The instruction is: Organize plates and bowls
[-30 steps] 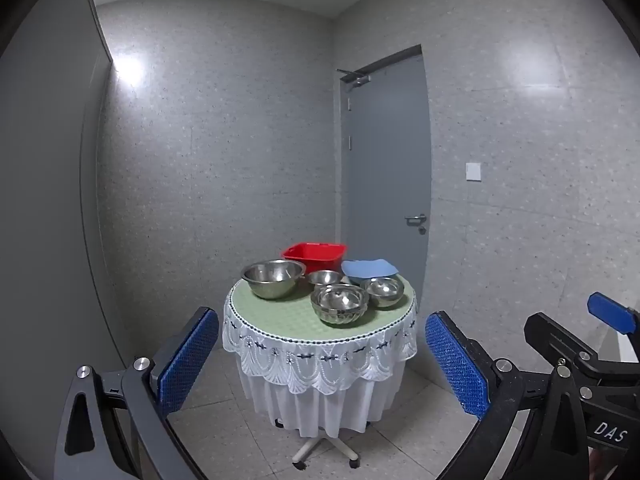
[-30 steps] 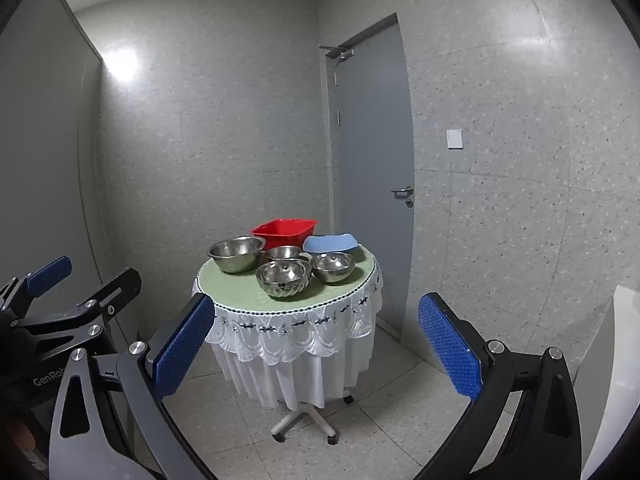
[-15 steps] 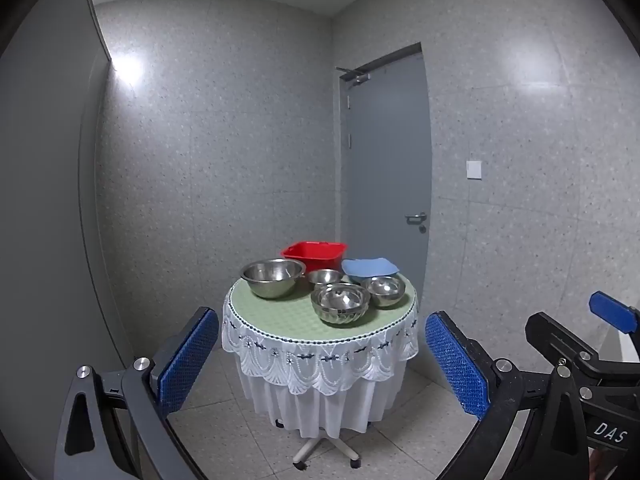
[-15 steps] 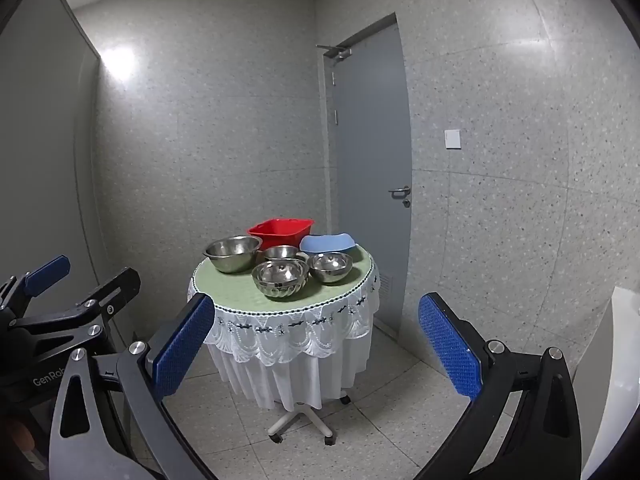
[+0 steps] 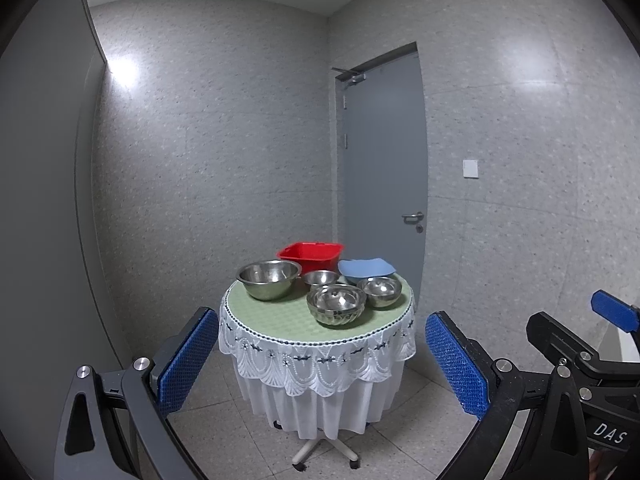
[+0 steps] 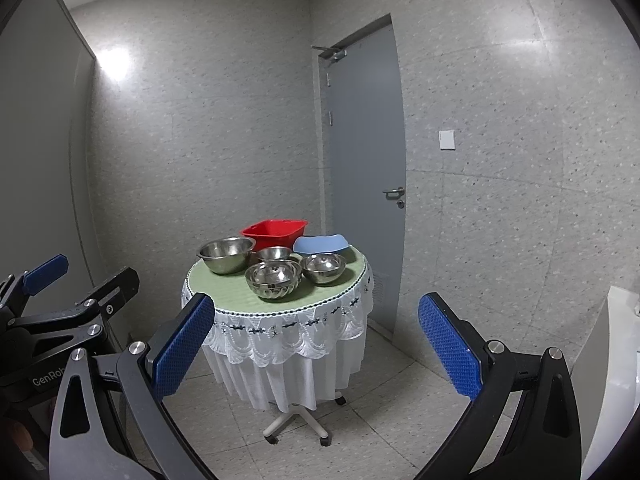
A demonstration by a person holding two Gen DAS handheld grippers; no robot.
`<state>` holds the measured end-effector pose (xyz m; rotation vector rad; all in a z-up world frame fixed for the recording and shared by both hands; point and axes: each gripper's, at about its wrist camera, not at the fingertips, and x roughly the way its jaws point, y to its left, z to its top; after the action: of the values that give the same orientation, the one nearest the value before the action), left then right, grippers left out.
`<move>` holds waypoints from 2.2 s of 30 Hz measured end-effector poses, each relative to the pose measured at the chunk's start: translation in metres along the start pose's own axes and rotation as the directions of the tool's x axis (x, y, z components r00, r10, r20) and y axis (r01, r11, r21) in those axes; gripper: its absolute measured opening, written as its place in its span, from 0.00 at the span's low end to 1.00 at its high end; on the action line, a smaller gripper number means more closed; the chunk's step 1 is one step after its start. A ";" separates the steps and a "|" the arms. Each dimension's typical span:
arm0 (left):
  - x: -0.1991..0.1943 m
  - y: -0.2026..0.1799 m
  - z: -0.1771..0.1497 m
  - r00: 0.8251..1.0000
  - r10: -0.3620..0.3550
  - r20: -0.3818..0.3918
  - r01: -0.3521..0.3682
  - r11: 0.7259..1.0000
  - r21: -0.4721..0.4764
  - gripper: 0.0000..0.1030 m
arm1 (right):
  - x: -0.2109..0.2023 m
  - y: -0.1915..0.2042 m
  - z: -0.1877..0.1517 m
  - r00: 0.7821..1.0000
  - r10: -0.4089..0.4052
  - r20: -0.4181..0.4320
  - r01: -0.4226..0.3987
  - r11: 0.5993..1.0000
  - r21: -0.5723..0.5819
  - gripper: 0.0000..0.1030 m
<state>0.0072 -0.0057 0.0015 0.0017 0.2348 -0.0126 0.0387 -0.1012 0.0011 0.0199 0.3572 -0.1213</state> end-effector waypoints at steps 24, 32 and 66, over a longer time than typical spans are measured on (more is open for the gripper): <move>-0.003 -0.007 0.003 1.000 0.020 0.004 -0.020 1.000 -0.002 0.99 | 0.006 0.011 -0.003 1.000 -0.010 0.024 0.011 1.000 -0.025 1.00; -0.001 -0.004 0.001 1.000 0.020 0.005 -0.020 1.000 -0.002 0.99 | 0.009 0.013 -0.005 1.000 -0.010 0.023 0.011 1.000 -0.022 1.00; 0.064 -0.006 0.053 0.994 0.028 -0.103 -0.027 1.000 0.011 0.99 | 0.062 0.007 0.025 0.996 0.002 -0.085 -0.002 1.000 0.002 1.00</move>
<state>0.0818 -0.0129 0.0378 0.0152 0.3384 0.0135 0.1060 -0.1025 0.0032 0.0270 0.4421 -0.1189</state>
